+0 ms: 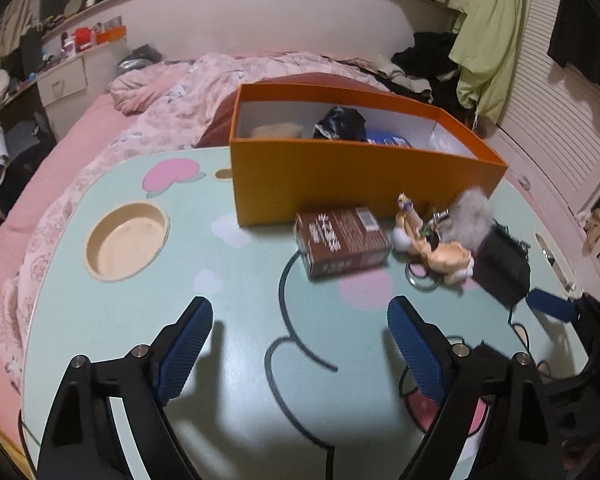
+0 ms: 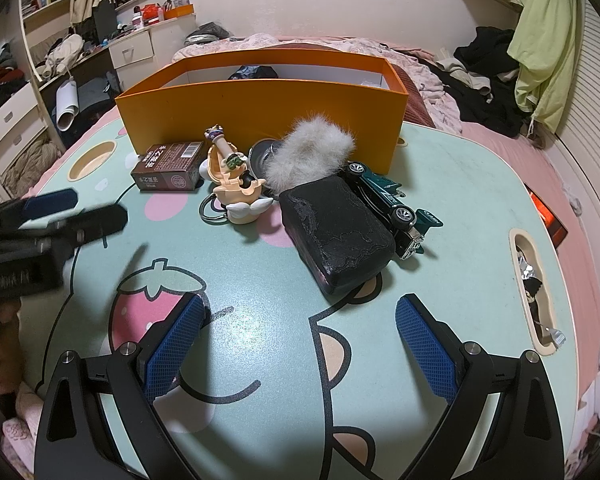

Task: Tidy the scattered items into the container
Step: 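Grasp the brown printed carton with the left gripper and lift it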

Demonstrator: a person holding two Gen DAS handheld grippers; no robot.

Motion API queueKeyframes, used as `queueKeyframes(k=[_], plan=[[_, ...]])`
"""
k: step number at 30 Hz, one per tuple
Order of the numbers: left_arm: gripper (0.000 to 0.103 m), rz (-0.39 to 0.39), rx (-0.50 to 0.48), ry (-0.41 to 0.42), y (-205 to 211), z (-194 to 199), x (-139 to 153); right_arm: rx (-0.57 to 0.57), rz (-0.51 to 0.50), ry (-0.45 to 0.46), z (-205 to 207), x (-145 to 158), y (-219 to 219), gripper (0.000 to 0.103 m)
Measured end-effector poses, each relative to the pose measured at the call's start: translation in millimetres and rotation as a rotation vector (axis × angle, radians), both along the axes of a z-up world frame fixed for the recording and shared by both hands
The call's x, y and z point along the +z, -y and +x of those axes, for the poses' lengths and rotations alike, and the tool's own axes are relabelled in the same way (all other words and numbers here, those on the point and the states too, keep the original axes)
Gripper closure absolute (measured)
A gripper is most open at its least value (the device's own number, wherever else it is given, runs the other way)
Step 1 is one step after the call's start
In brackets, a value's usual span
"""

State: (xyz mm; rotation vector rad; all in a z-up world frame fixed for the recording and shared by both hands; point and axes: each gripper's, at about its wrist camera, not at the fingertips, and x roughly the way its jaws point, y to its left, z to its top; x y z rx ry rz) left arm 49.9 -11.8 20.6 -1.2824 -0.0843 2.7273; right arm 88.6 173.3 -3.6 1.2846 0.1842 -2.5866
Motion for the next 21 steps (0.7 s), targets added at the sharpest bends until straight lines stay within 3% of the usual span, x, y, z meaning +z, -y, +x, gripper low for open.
queueKeyframes(k=[3,9,12,14,21], plan=[[0.014,0.019,-0.015,0.0,-7,-16,4,0.0,0.0,0.0,0,0,0,0.006],[0.015,-0.027,-0.005,0.011,-26,-49,6,0.0,0.0,0.0,0,0,0,0.006],[0.025,-0.086,-0.004,0.041,-35,-58,-5,-0.001,-0.001,0.0,0,0,0,0.006],[0.047,-0.124,-0.013,0.046,-38,-60,-12,-0.001,0.0,0.0,0,0,0,0.006],[0.048,-0.075,-0.028,-0.03,-21,-35,5,-0.003,-0.003,0.0,0,0,-1,0.006]])
